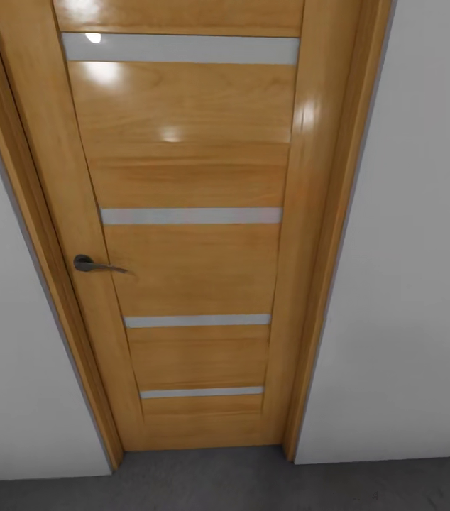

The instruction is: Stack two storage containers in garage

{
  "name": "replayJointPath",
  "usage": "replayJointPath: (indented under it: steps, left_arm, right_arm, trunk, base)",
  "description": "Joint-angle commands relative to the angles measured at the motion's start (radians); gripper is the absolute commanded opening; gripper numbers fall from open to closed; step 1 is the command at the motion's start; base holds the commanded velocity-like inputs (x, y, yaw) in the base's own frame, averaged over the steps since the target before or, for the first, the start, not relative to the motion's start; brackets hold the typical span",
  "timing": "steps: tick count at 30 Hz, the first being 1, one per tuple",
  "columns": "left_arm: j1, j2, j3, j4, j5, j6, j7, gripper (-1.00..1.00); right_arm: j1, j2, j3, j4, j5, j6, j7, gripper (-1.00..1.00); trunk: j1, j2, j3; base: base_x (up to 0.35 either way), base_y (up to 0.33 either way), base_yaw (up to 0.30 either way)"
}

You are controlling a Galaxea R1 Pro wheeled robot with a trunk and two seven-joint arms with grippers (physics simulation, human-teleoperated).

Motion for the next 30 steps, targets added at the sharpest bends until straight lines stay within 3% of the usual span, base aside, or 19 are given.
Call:
replayJointPath:
  steps: [1, 12, 30]
  left_arm:
    - [0.000, 0.000, 0.001, 0.000, 0.006, -0.002, 0.000, 1.00]
    - [0.000, 0.000, 0.000, 0.000, 0.006, -0.002, 0.000, 1.00]
    - [0.000, 0.000, 0.000, 0.000, 0.005, -0.002, -0.001, 1.00]
  right_arm:
    - [0.000, -0.001, 0.001, 0.001, 0.001, -0.005, 0.000, 1.00]
    - [0.000, -0.002, 0.001, 0.001, 0.001, -0.006, -0.001, 1.00]
    - [0.000, -0.005, 0.001, 0.001, 0.001, -0.009, -0.002, 1.00]
  trunk:
    - [0.000, 0.000, -0.001]
    - [0.000, 0.000, -0.001]
    - [0.000, 0.000, -0.001]
  base:
    - [0.000, 0.000, 0.191]
    - [0.000, 0.000, 0.218]
    - [0.005, 0.000, 0.013]
